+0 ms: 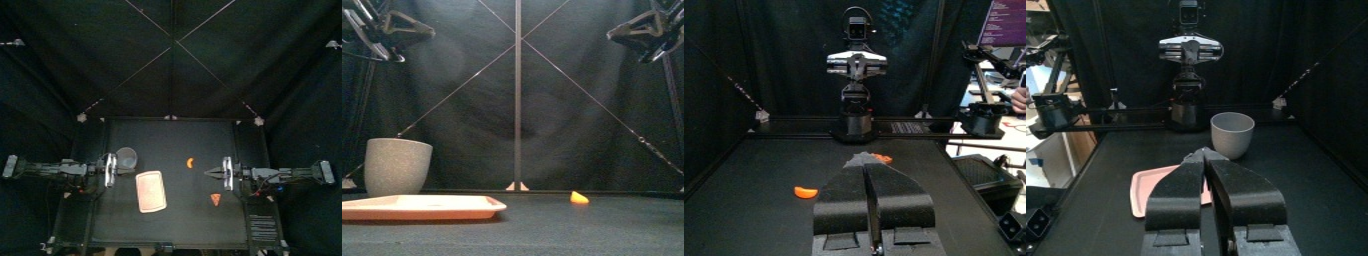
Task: Pick the tangerine then place it in the grey bowl
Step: Pick the tangerine
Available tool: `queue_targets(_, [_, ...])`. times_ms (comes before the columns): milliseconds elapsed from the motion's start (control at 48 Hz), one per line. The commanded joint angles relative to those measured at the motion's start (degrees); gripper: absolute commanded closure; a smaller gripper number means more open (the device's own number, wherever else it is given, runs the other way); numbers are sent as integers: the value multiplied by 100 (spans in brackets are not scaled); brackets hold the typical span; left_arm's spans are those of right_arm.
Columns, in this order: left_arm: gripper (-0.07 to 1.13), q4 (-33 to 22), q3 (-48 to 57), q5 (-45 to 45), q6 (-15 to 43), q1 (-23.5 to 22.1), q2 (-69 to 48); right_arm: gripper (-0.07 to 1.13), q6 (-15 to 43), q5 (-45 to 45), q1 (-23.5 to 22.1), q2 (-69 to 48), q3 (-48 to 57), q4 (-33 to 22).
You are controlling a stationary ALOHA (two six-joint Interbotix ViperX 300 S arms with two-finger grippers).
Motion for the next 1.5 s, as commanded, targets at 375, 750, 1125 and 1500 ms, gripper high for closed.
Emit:
queue_targets(375, [92,9,-246,659,9,360,44,73,756,1116,-1081,1266,-800,1591])
queue_targets(750, [68,26,-167,659,26,571,44,7,1907,1397,-1784,2065,-888,3059])
queue_targets(1125, [57,193,-26,659,18,571,53,5,3243,1863,-2452,3621,-1222,3270])
queue_targets(1500, [57,185,-53,624,18,563,44,5,3524,3586,-2733,5159,-2593,2364])
